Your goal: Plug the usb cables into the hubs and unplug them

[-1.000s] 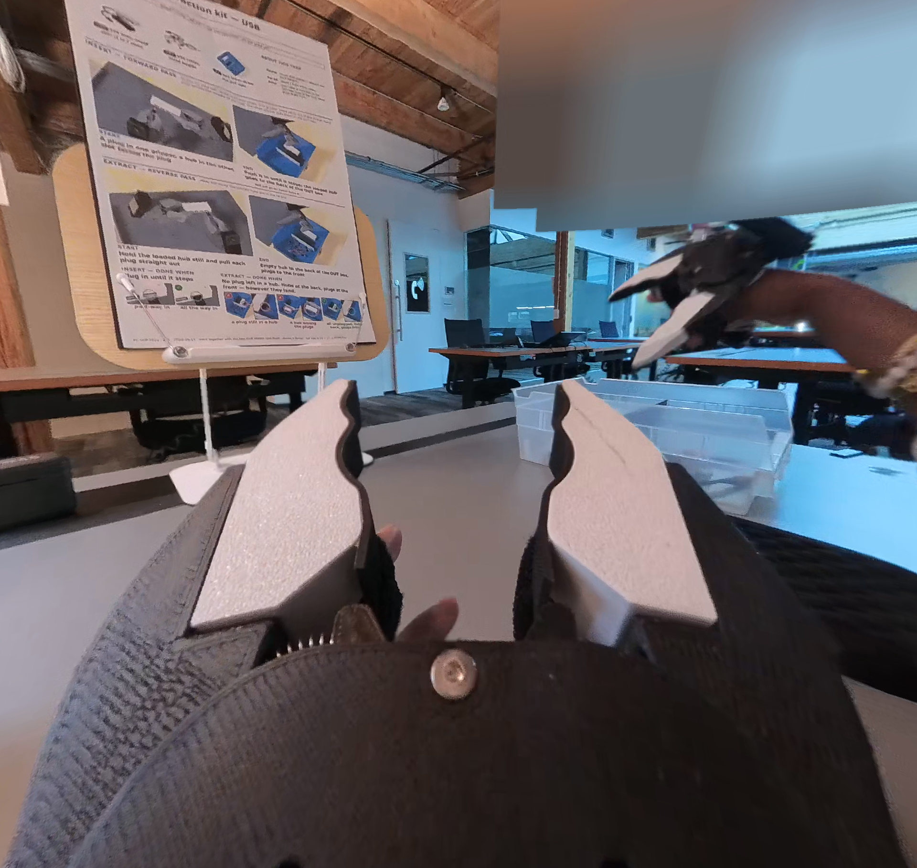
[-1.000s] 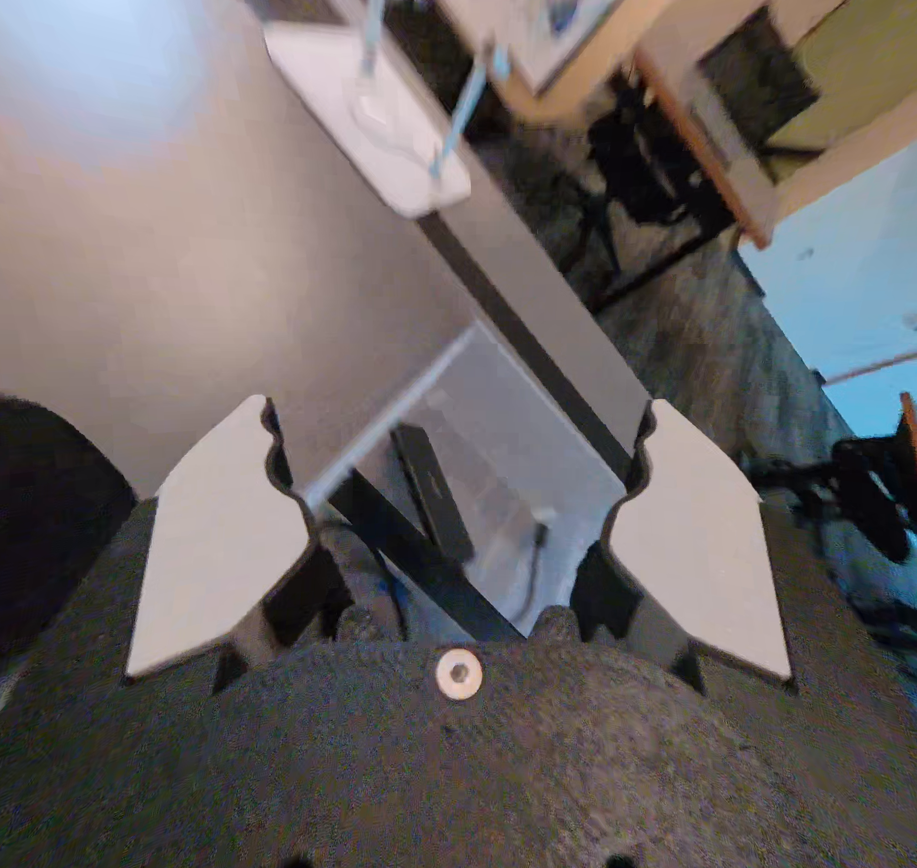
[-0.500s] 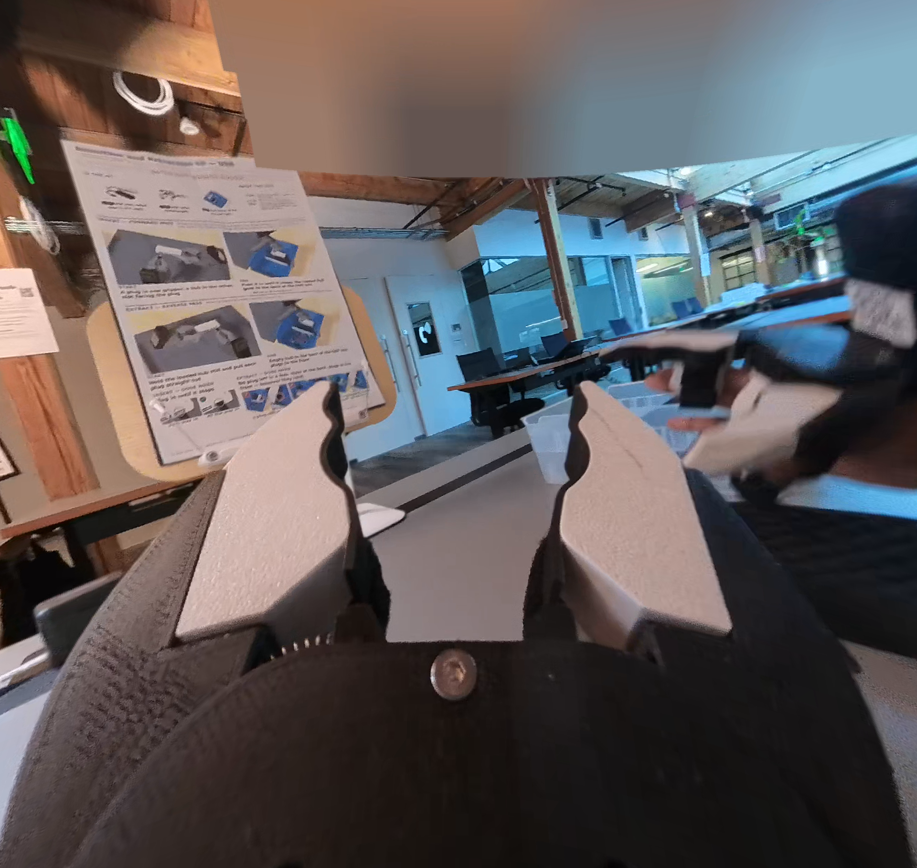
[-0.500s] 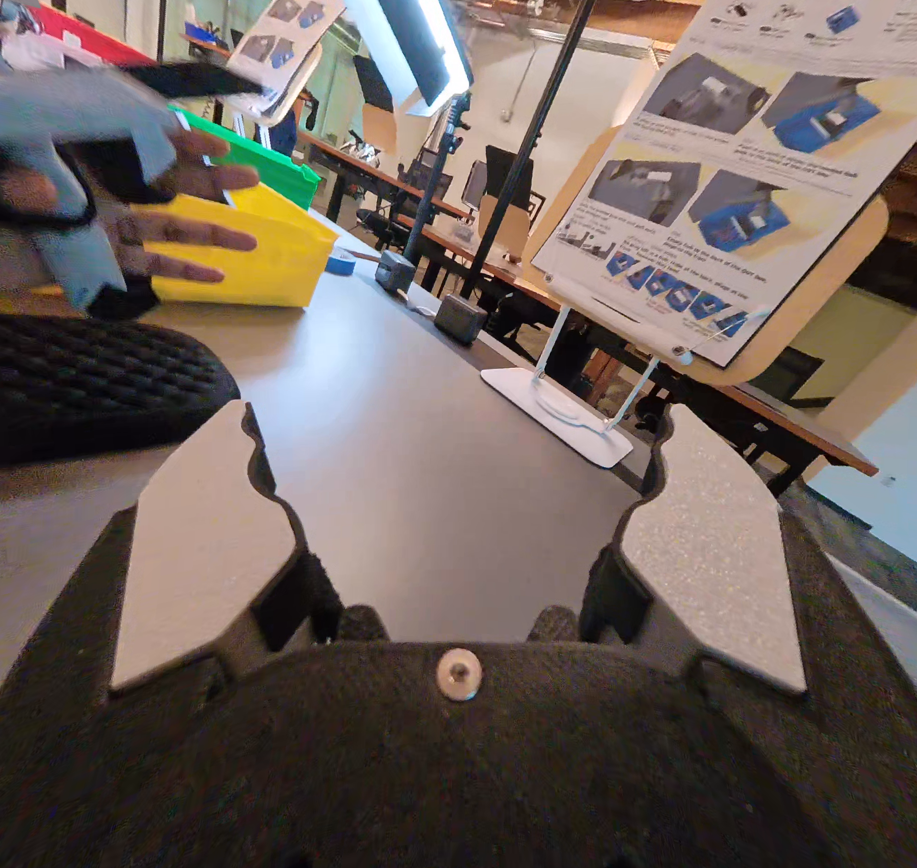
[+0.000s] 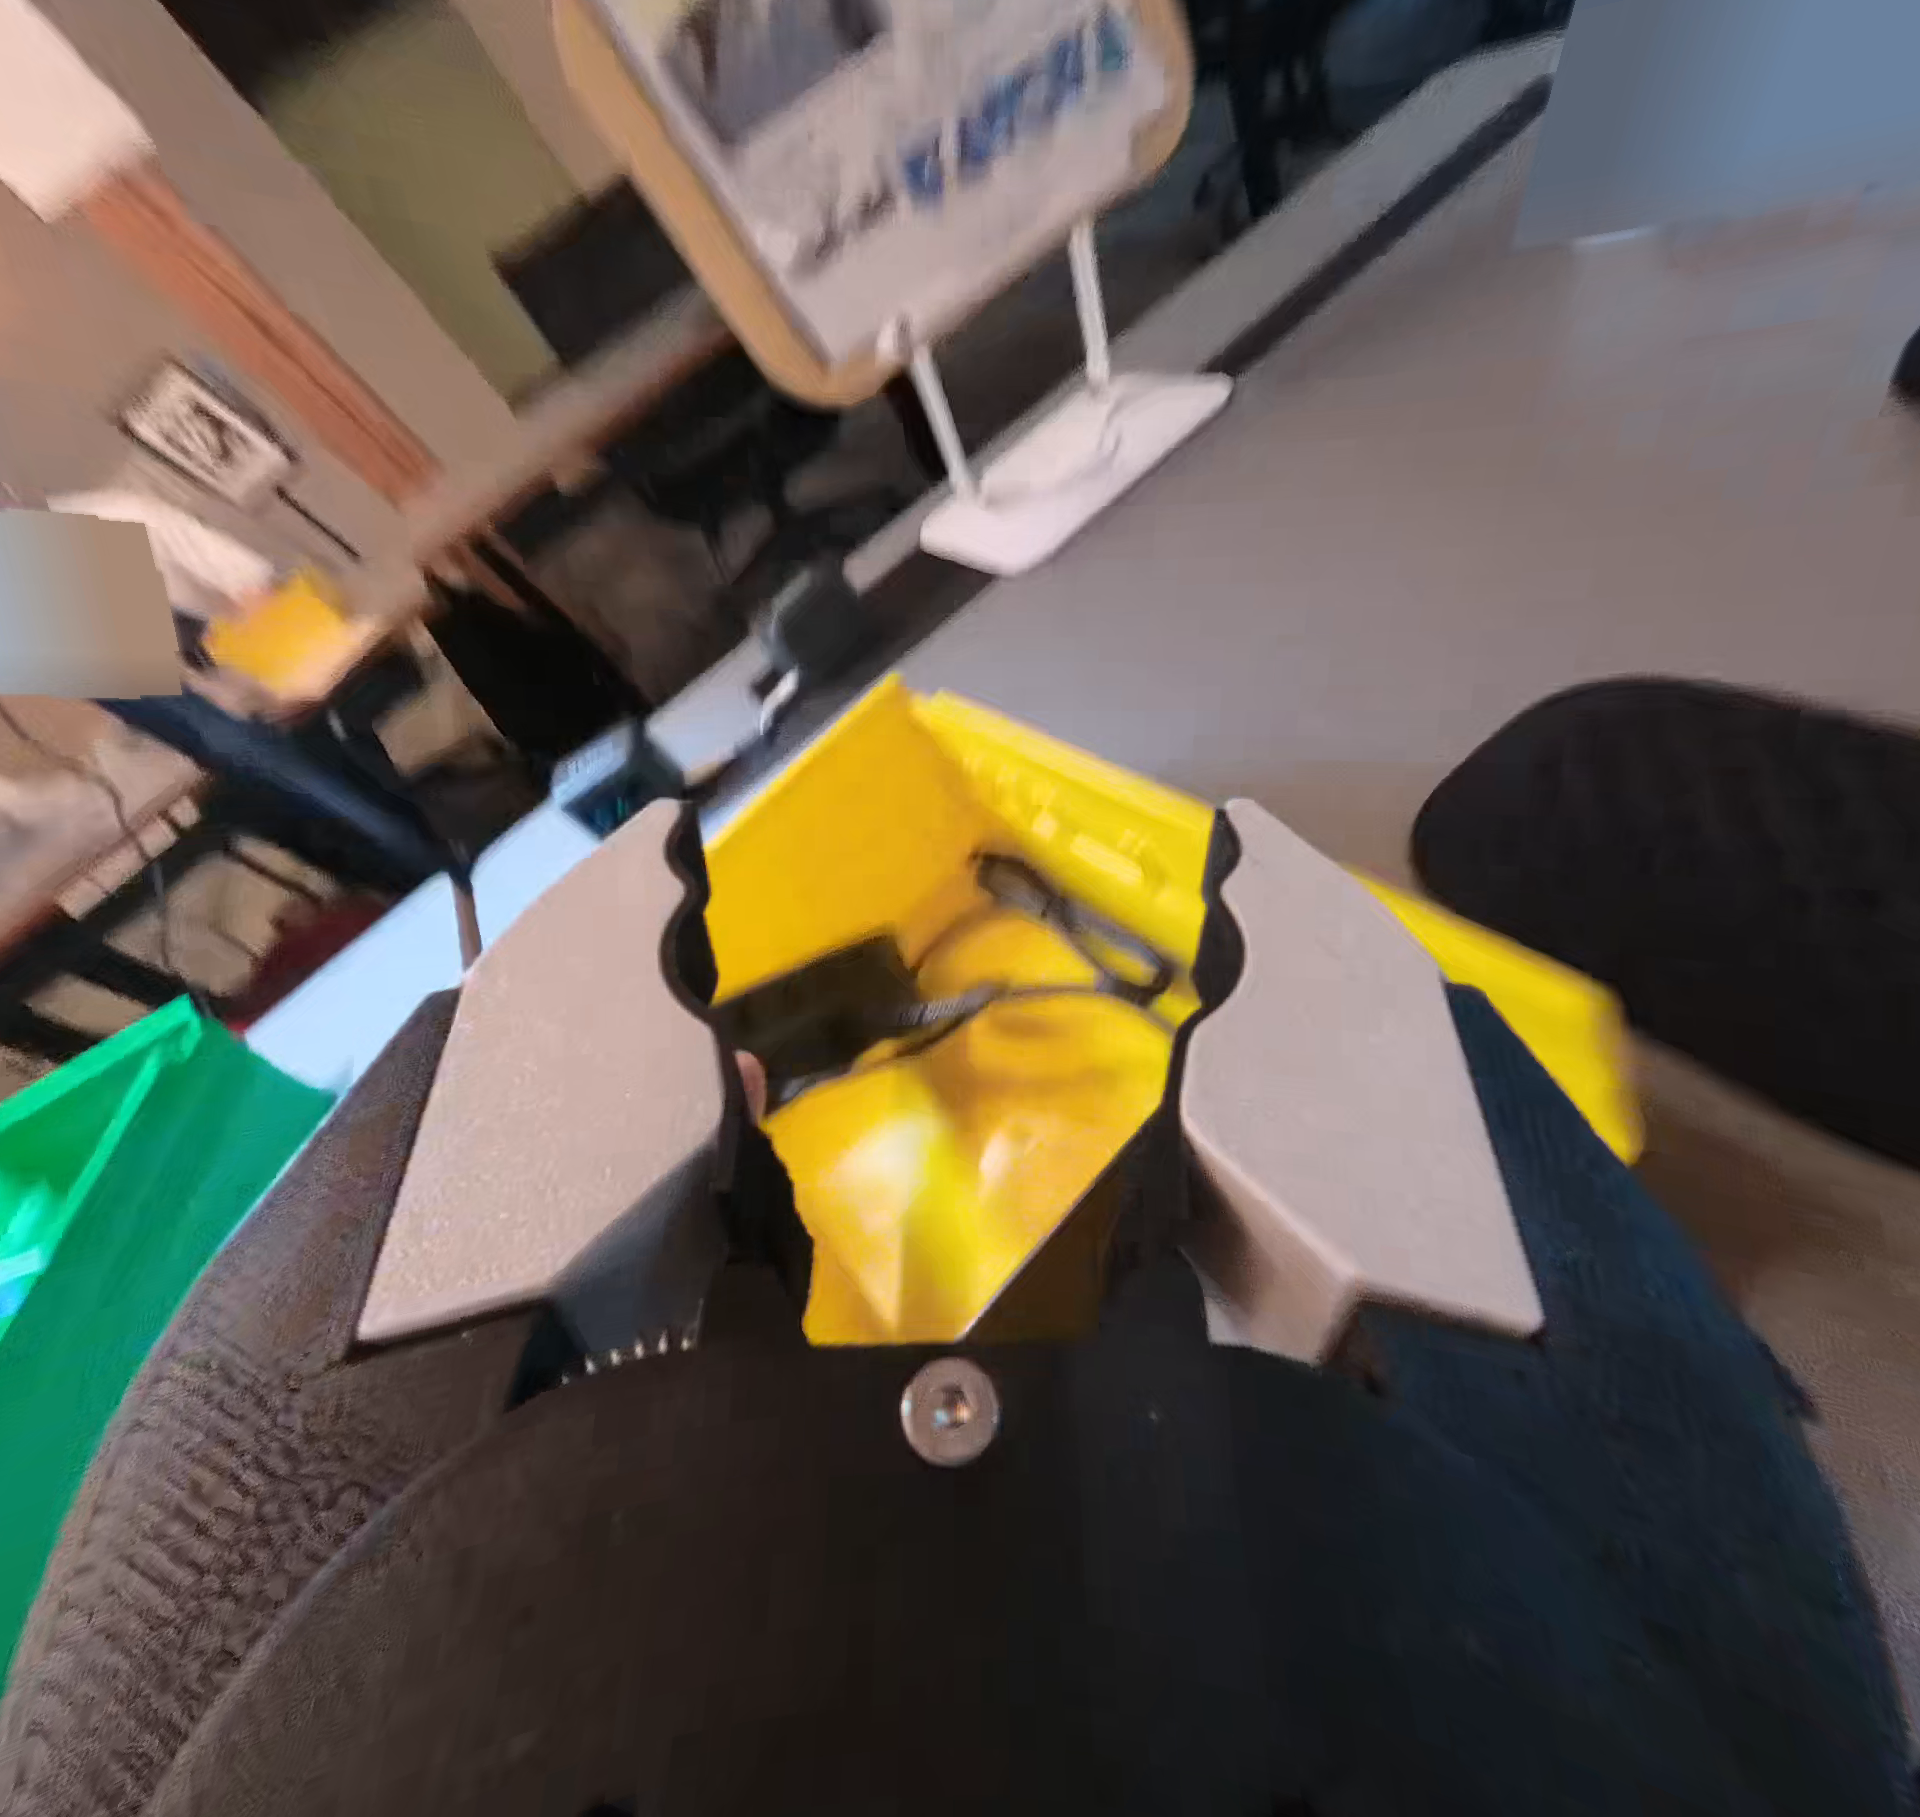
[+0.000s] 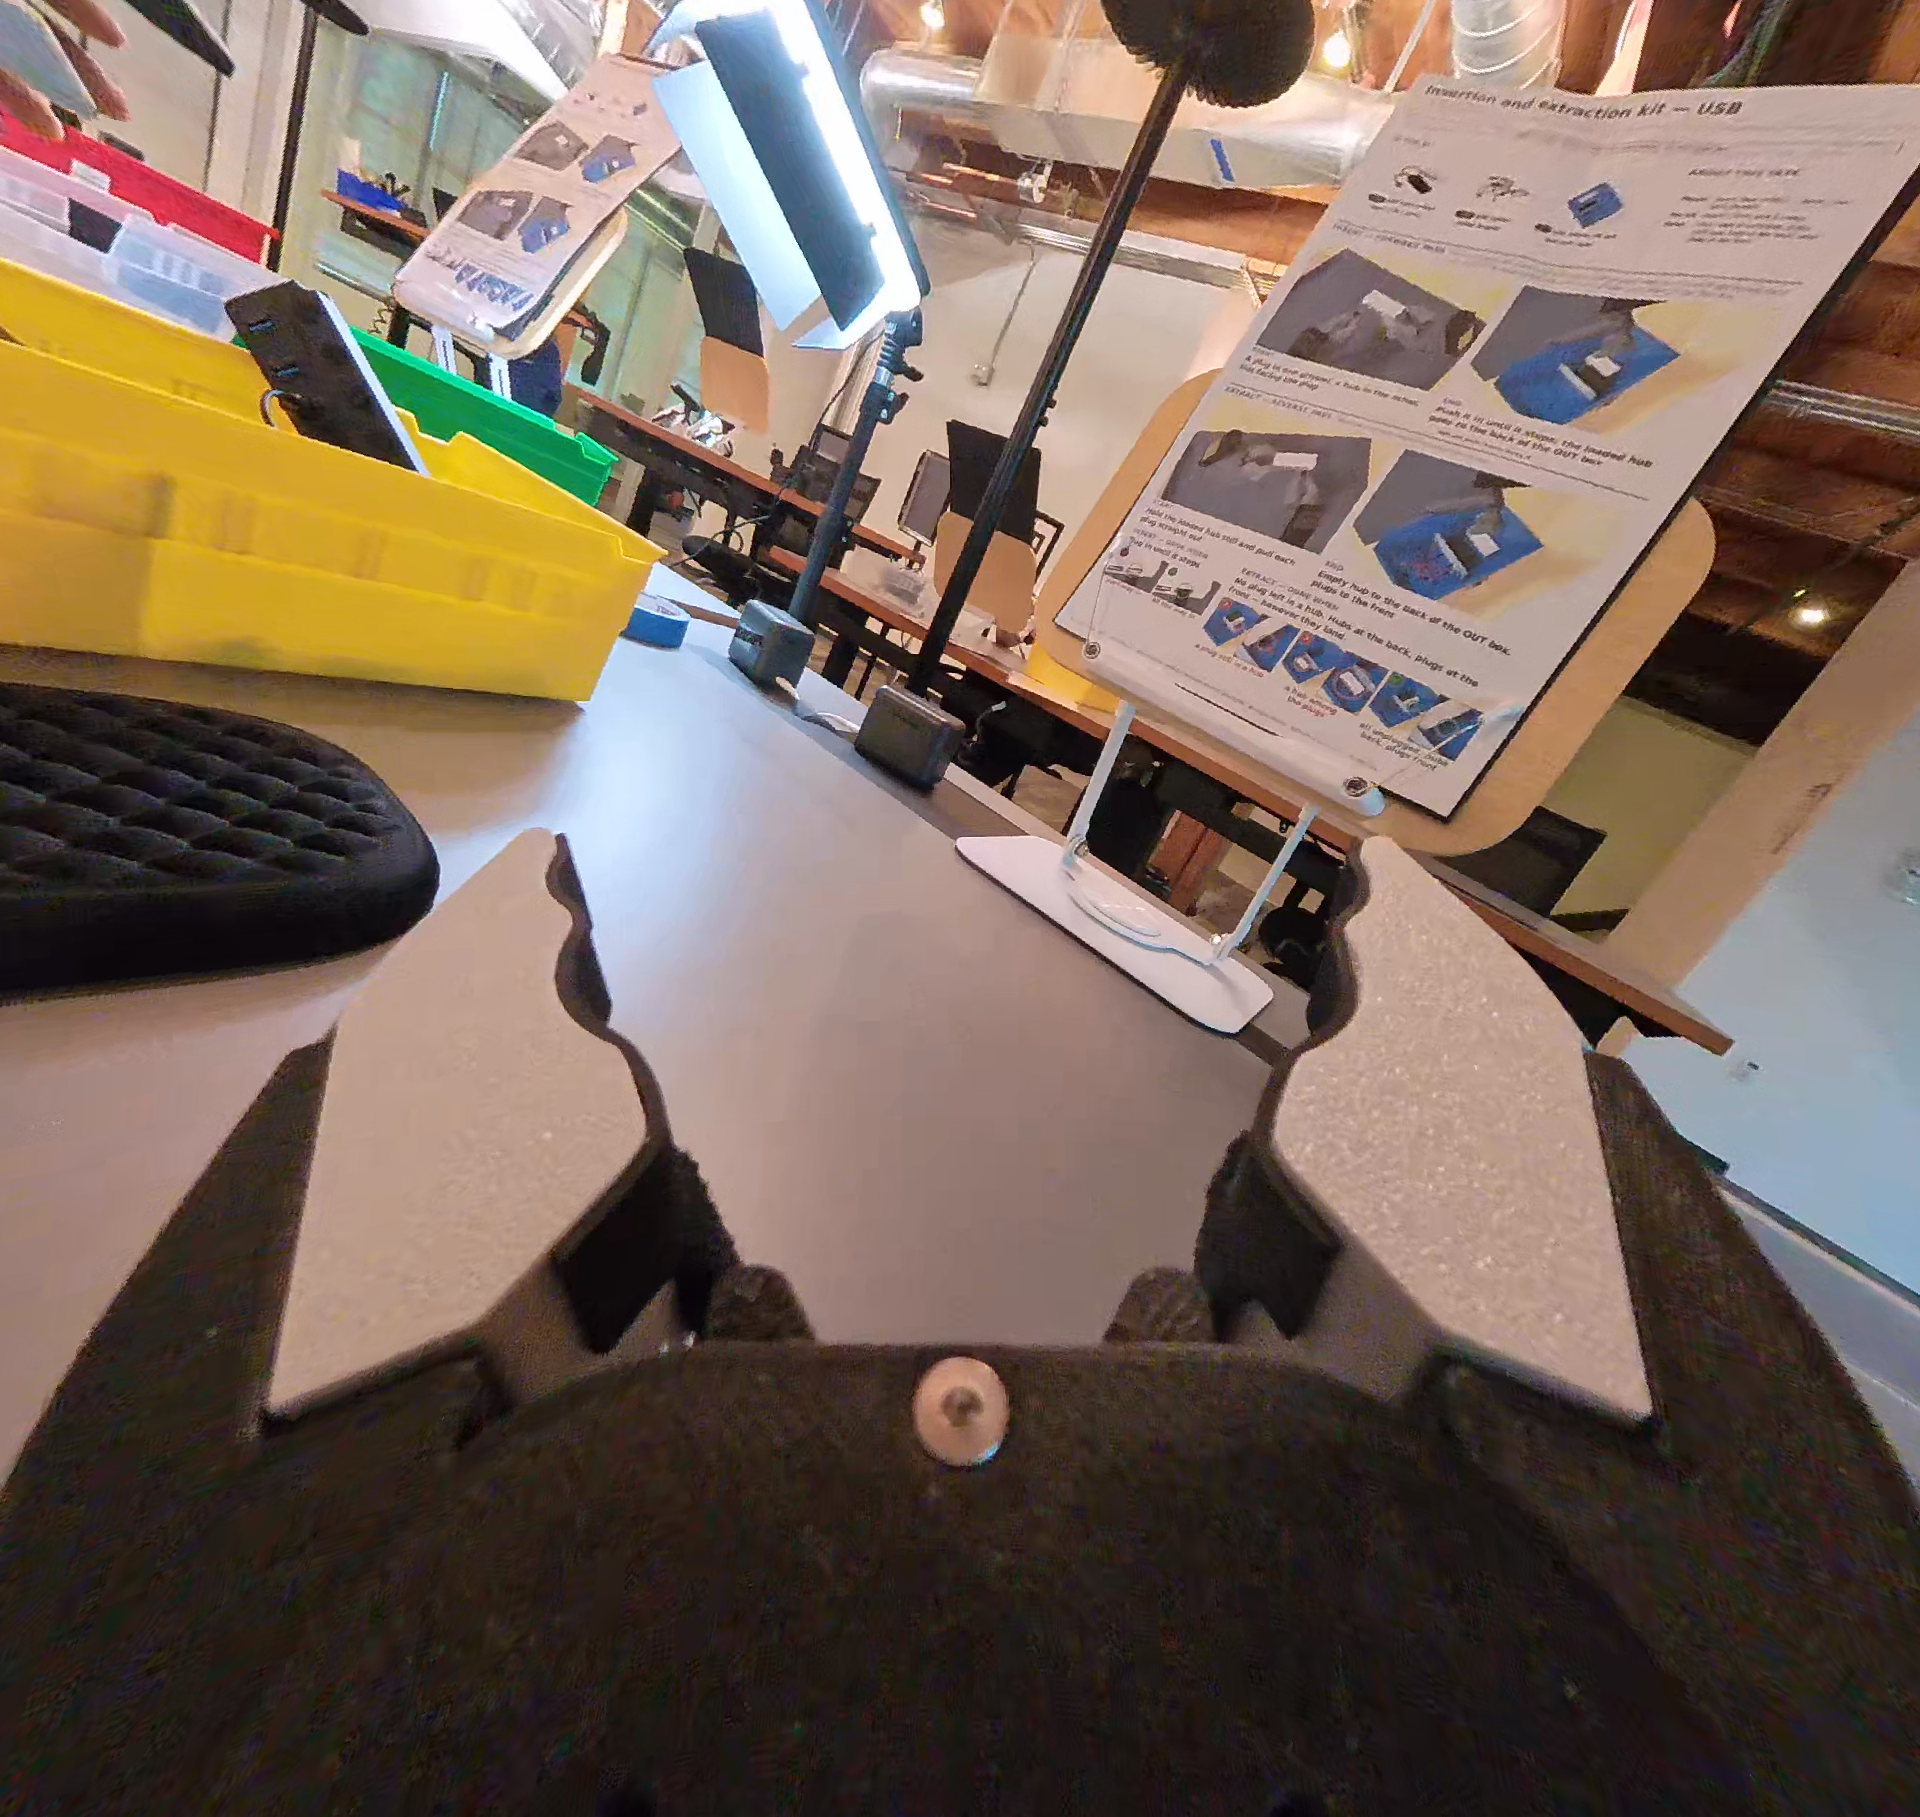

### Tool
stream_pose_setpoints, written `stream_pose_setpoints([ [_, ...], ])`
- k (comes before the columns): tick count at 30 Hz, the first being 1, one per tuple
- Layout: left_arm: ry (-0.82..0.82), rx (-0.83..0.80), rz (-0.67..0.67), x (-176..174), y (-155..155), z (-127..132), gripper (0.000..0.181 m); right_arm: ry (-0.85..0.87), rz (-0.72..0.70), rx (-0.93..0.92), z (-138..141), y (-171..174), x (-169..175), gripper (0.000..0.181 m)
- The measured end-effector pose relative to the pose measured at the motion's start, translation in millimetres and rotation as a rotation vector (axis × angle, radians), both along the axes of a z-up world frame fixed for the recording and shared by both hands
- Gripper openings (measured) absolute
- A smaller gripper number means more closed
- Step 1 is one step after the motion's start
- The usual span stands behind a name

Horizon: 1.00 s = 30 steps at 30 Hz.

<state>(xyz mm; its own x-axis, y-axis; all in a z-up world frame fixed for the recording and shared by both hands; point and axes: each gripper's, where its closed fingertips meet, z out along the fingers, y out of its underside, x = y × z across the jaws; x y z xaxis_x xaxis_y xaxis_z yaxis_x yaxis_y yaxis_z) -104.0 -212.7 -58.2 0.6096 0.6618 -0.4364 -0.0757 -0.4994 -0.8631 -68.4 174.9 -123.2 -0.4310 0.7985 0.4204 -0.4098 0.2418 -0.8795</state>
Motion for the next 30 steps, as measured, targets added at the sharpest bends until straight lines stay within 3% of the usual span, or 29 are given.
stream_pose_setpoints([
  [4,-0.177,0.112,0.005,-42,-71,-25,0.095,-0.002,0.006,0.009,-1,-1,0,0.132],
  [8,-0.351,0.266,-0.053,-77,-95,-47,0.09,-0.007,0.012,0.004,-1,-1,0,0.129],
  [13,-0.517,0.216,0.021,-110,-116,-86,0.084,-0.004,0.01,-0.001,-1,0,0,0.127],
  [16,-0.51,0.302,-0.051,-112,-98,-77,0.057,-0.005,0.009,0.0,-1,0,0,0.126],
  [17,-0.484,0.276,-0.025,-115,-97,-77,0.034,-0.005,0.008,0.001,-2,0,0,0.126],
  [18,-0.455,0.232,-0.011,-117,-97,-76,0.031,-0.005,0.008,0.001,-2,-1,-1,0.126],
  [24,-0.292,0.015,0.008,-107,-61,-44,0.025,0.0,0.007,-0.001,-1,0,0,0.125],
  [30,0.011,-0.127,-0.053,-75,1,34,0.025,0.006,0.016,0.009,-2,-2,2,0.125],
])
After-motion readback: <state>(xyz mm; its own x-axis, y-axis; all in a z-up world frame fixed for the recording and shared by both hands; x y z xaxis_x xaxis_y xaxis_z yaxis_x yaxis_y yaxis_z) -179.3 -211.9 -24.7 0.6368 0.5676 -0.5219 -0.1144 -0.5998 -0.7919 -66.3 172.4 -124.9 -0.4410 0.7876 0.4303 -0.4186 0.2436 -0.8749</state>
